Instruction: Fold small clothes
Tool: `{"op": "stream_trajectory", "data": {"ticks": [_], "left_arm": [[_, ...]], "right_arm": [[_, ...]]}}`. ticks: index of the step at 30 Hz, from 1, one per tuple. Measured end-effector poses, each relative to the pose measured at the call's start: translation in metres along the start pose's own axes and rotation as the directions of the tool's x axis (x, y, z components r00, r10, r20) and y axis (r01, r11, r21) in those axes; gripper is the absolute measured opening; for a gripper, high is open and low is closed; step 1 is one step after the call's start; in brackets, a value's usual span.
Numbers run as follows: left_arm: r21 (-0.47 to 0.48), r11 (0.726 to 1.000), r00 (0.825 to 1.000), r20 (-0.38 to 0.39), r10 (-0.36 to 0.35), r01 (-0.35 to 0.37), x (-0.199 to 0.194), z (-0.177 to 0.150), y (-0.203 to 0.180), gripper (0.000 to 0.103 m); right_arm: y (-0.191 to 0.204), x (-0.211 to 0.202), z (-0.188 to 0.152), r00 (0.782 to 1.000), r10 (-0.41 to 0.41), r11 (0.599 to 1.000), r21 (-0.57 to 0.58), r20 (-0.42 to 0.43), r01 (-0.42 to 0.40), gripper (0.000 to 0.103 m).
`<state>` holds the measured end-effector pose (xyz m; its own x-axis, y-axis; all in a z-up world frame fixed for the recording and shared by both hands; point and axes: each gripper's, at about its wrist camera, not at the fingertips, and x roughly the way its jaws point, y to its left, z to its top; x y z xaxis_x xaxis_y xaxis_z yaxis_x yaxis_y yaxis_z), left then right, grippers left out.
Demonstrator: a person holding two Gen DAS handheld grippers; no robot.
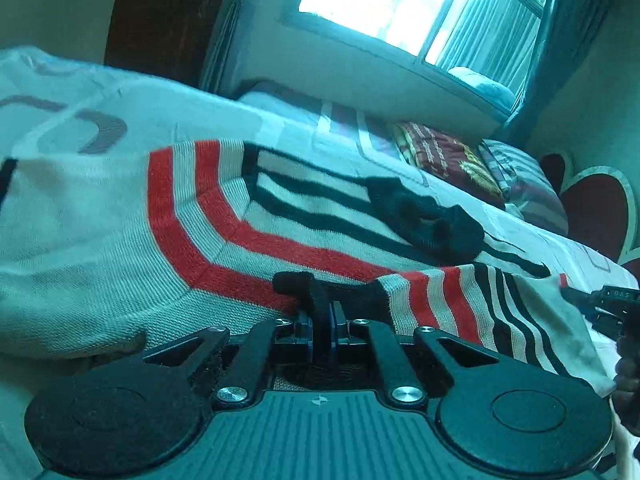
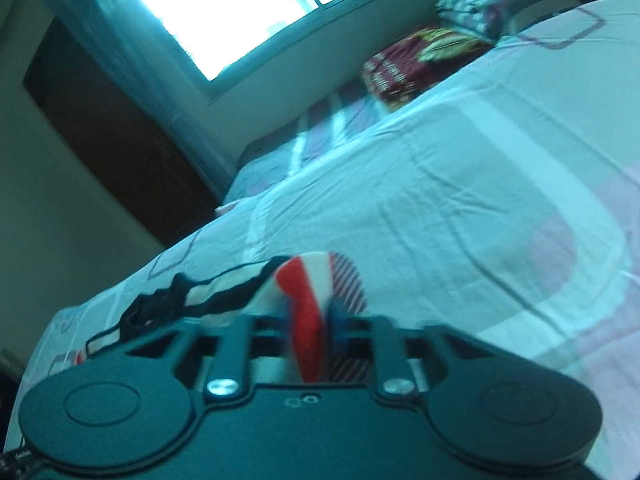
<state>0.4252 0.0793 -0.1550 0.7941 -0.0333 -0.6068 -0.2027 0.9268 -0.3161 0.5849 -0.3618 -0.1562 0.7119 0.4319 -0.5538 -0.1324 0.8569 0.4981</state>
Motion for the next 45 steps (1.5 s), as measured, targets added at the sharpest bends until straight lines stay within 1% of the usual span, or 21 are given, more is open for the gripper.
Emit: {"op": "stream_trajectory", "data": {"ticks": [4, 7, 8, 9, 10, 12, 14, 17, 19, 21, 22, 24, 27, 30, 31, 32, 35, 37, 39, 42, 45], "left_arm": [[0.018, 1.0, 1.0, -0.005, 0.019, -0.019, -0.003, -0.006, 0.0, 0.006], [0.042, 0.999, 1.0, -0.004, 0.024, -0.024, -0.001, -0.007, -0.001, 0.006], [0.063, 0.998, 1.0, -0.001, 0.03, -0.03, -0.003, -0.005, -0.003, 0.006], [0.085, 0.995, 0.999, 0.005, 0.047, -0.047, -0.006, -0.004, -0.004, 0.015], [0.107, 0.991, 0.997, 0.017, 0.077, -0.078, -0.012, -0.004, -0.005, 0.032], [0.133, 0.977, 0.983, 0.088, 0.158, -0.169, -0.029, -0.002, -0.007, 0.045], [0.181, 0.971, 0.984, 0.118, 0.137, -0.157, -0.039, -0.001, -0.023, 0.045], [0.326, 0.943, 0.994, 0.105, 0.04, -0.073, -0.034, -0.006, -0.075, 0.045], [0.392, 0.919, 0.998, 0.061, 0.016, -0.038, -0.018, -0.014, -0.101, 0.045], [0.417, 0.906, 0.996, -0.005, 0.088, -0.078, 0.009, -0.027, -0.105, 0.047], [0.384, 0.921, 0.998, 0.031, 0.06, -0.067, 0.007, -0.031, -0.1, 0.047], [0.349, 0.936, 0.999, 0.014, 0.049, -0.051, 0.0, -0.022, -0.096, 0.047], [0.325, 0.94, 0.993, 0.085, 0.086, -0.109, -0.008, -0.01, -0.088, 0.05], [0.294, 0.947, 0.99, -0.009, 0.14, -0.131, 0.015, -0.008, -0.066, 0.061], [0.288, 0.951, 0.994, 0.014, 0.111, -0.111, 0.016, -0.011, -0.059, 0.062], [0.299, 0.948, 0.994, 0.006, 0.109, -0.105, 0.014, -0.011, -0.059, 0.062], [0.319, 0.941, 0.993, 0.043, 0.108, -0.116, -0.015, -0.006, -0.058, 0.062], [0.295, 0.948, 0.991, 0.086, 0.101, -0.122, -0.042, -0.007, -0.041, 0.074], [0.236, 0.961, 0.987, 0.105, 0.123, -0.145, -0.066, -0.008, -0.01, 0.074], [0.067, 0.977, 0.971, 0.144, 0.192, -0.203, -0.099, -0.004, 0.062, 0.074], [-0.129, 0.954, 0.937, 0.193, 0.291, -0.27, -0.132, -0.002, 0.142, 0.074]], "right_arm": [[0.013, -0.007, -0.006, 0.99, -0.131, 0.986, -0.093, 0.047, 0.135, 0.007], [0.014, -0.003, -0.011, 0.987, -0.155, 0.978, -0.134, 0.034, 0.158, 0.008], [0.016, -0.008, -0.009, 0.985, -0.164, 0.976, -0.139, 0.047, 0.169, 0.019], [0.018, -0.015, -0.009, 0.981, -0.181, 0.971, -0.146, 0.075, 0.191, 0.031], [0.021, -0.027, -0.009, 0.977, -0.188, 0.965, -0.165, 0.105, 0.204, 0.032], [0.028, -0.052, -0.015, 0.978, -0.159, 0.957, -0.221, 0.132, 0.186, 0.027], [0.039, -0.072, -0.025, 0.985, -0.125, 0.943, -0.295, 0.123, 0.156, 0.024], [0.061, -0.083, -0.05, 0.995, -0.08, 0.917, -0.385, 0.067, 0.1, 0.02], [0.077, -0.081, -0.072, 0.995, -0.091, 0.87, -0.483, 0.034, 0.096, 0.018], [0.085, -0.065, -0.095, 0.974, -0.228, 0.785, -0.591, 0.001, 0.184, 0.015], [0.085, -0.067, -0.102, 0.974, -0.223, 0.769, -0.609, 0.03, 0.195, 0.015], [0.088, -0.071, -0.098, 0.972, -0.234, 0.774, -0.6, 0.029, 0.204, 0.018], [0.09, -0.08, -0.082, 0.986, -0.157, 0.825, -0.54, 0.061, 0.165, 0.021], [0.09, -0.063, -0.073, 0.973, -0.219, 0.824, -0.521, 0.071, 0.224, 0.027], [0.087, -0.051, -0.075, 0.963, -0.268, 0.823, -0.515, 0.025, 0.242, 0.028], [0.082, -0.048, -0.078, 0.964, -0.264, 0.836, -0.493, 0.027, 0.242, 0.031], [0.084, -0.066, -0.078, 0.967, -0.251, 0.858, -0.451, 0.045, 0.244, 0.031], [0.091, -0.081, -0.084, 0.969, -0.234, 0.86, -0.448, 0.079, 0.244, 0.03], [0.099, -0.092, -0.091, 0.971, -0.223, 0.861, -0.448, 0.091, 0.24, 0.03], [0.115, -0.099, -0.102, 0.975, -0.208, 0.873, -0.435, 0.079, 0.222, 0.03], [0.133, -0.102, -0.109, 0.978, -0.2, 0.893, -0.398, 0.067, 0.21, 0.03]]}}
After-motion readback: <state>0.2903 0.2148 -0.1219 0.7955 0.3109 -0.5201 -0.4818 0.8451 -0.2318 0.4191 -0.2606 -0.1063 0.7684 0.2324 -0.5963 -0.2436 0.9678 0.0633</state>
